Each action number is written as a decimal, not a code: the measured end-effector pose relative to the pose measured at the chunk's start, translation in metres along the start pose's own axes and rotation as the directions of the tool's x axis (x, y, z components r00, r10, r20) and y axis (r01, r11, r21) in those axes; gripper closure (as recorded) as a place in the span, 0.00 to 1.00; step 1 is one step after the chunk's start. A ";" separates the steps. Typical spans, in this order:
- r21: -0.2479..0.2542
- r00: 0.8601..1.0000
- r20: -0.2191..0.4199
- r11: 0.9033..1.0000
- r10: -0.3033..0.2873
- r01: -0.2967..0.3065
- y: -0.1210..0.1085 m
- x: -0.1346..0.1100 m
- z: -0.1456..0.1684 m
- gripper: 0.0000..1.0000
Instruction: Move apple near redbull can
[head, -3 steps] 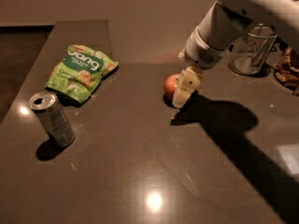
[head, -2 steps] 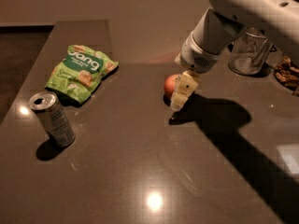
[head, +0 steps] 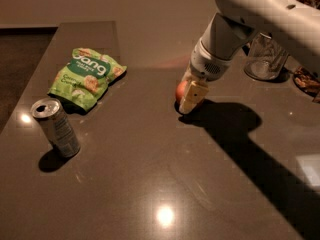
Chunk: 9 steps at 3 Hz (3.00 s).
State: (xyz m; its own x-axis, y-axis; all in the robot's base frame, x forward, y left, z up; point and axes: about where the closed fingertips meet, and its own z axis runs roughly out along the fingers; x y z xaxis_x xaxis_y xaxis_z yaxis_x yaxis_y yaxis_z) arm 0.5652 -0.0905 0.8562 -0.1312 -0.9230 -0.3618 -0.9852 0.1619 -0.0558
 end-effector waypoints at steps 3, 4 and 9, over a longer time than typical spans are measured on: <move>-0.010 0.985 0.112 0.991 -0.132 0.134 0.047 -0.063 -0.036 1.00; -0.015 0.973 0.143 0.982 -0.182 0.186 0.065 -0.091 -0.044 1.00; -0.129 0.943 0.193 0.946 -0.270 0.298 0.126 -0.164 -0.005 1.00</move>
Offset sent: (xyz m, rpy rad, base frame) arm -0.0353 0.0405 0.0577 0.0969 -0.0652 0.1177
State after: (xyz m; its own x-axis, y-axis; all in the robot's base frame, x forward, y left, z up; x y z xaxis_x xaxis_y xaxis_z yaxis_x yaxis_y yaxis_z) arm 0.4615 0.0794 0.9125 0.1639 -0.8471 -0.5056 -0.9852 -0.1665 -0.0405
